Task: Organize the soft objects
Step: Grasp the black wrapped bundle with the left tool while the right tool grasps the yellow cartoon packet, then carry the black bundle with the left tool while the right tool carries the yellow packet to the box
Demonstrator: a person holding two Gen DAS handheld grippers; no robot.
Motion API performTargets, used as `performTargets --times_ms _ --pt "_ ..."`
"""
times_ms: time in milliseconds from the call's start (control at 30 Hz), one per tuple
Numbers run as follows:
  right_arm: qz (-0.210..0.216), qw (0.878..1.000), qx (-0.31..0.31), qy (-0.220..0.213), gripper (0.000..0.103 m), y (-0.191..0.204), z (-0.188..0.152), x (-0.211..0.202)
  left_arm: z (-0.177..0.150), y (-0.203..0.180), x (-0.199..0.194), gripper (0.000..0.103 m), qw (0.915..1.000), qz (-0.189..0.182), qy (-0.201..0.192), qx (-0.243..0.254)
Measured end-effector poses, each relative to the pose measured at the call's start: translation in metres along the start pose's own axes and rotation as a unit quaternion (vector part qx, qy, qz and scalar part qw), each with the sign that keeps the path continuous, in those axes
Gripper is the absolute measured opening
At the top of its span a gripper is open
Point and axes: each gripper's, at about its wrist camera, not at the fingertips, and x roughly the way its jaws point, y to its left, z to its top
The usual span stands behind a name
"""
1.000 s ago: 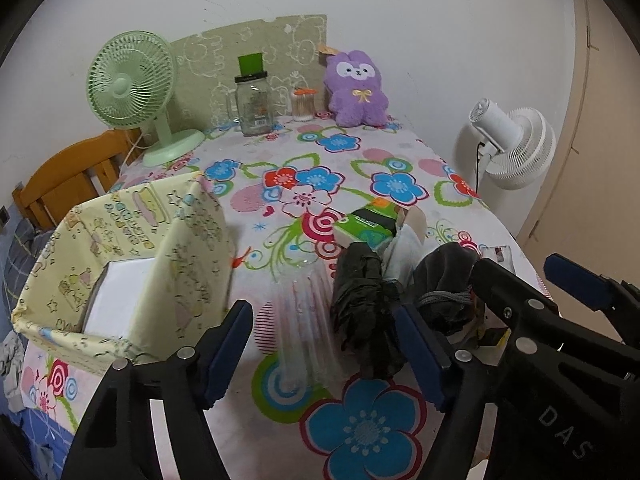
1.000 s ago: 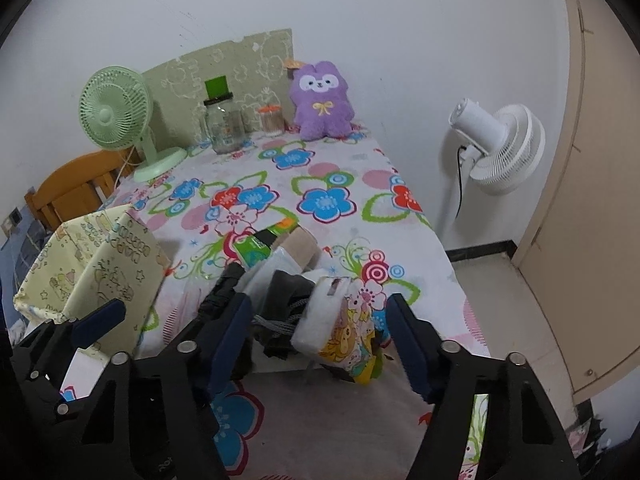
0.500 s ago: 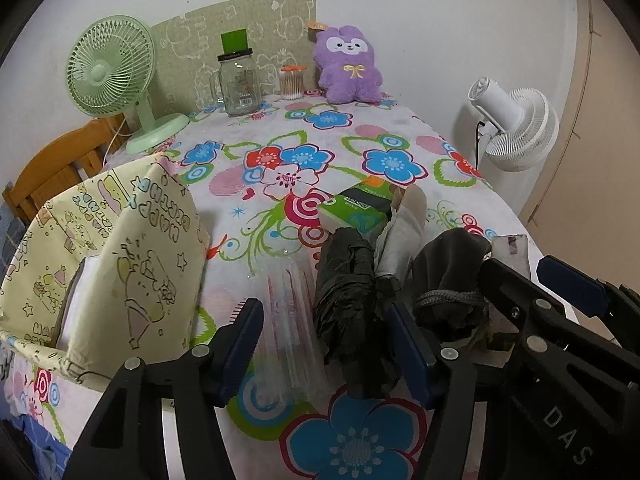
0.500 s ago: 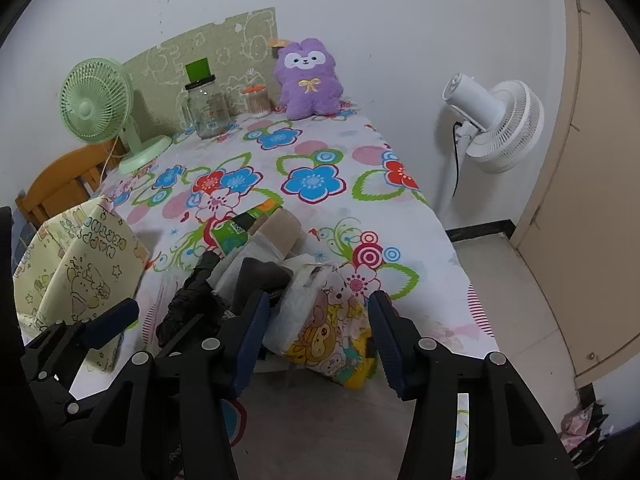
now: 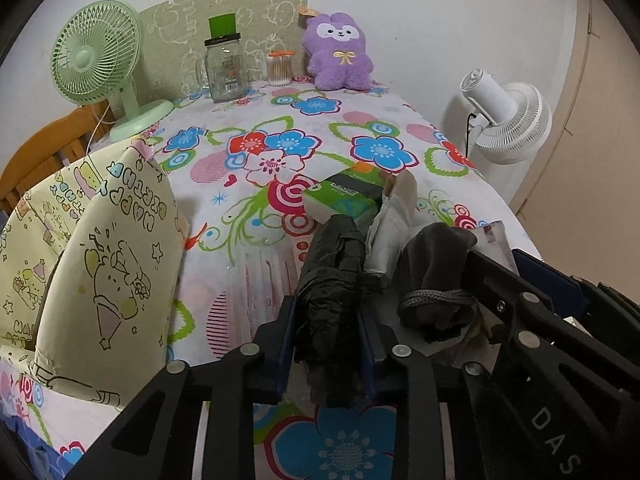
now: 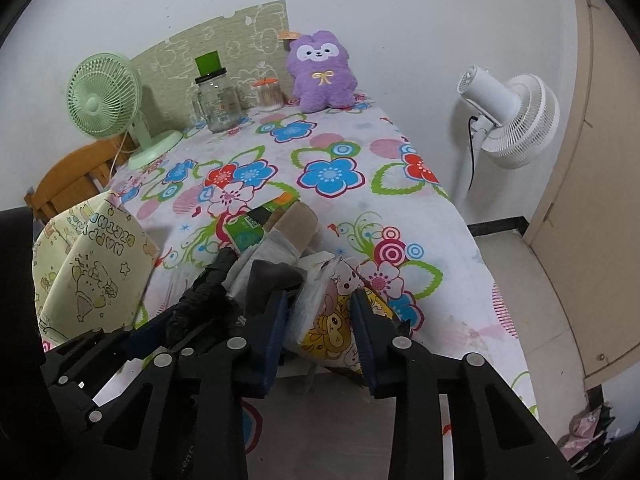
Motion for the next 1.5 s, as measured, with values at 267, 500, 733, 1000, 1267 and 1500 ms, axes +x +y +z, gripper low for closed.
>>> performTargets --times_ms 267,500,733,1000,1267,1500 --pt "0.003 1.000 0.000 -0.010 0.025 0.002 0.003 -0.006 0.003 0.001 -0.009 0.022 0.9999 0.008 -0.011 -0.001" --pt "0.005 1.000 -0.003 -0.022 0.023 0.005 0.009 -0.017 0.008 0.000 -0.022 0.022 0.9996 0.013 -0.024 0.002" --pt "0.009 0.999 -0.006 -0.039 0.023 0.010 0.017 -0.032 0.015 0.000 -0.039 0.022 0.9990 0.016 -0.041 0.002" --pt "0.013 0.998 -0.011 -0.061 0.023 0.015 0.026 -0.051 0.023 0.001 -0.057 0.022 0.9985 0.015 -0.053 0.002" --pt "0.017 0.996 -0.019 -0.081 0.023 0.024 0.033 -0.073 0.028 0.004 -0.080 0.022 0.9968 0.022 -0.077 0.001" --pt "0.023 0.995 -0.028 -0.095 0.023 0.035 0.037 -0.088 0.030 0.013 -0.096 0.022 0.9953 0.026 -0.093 -0.003"
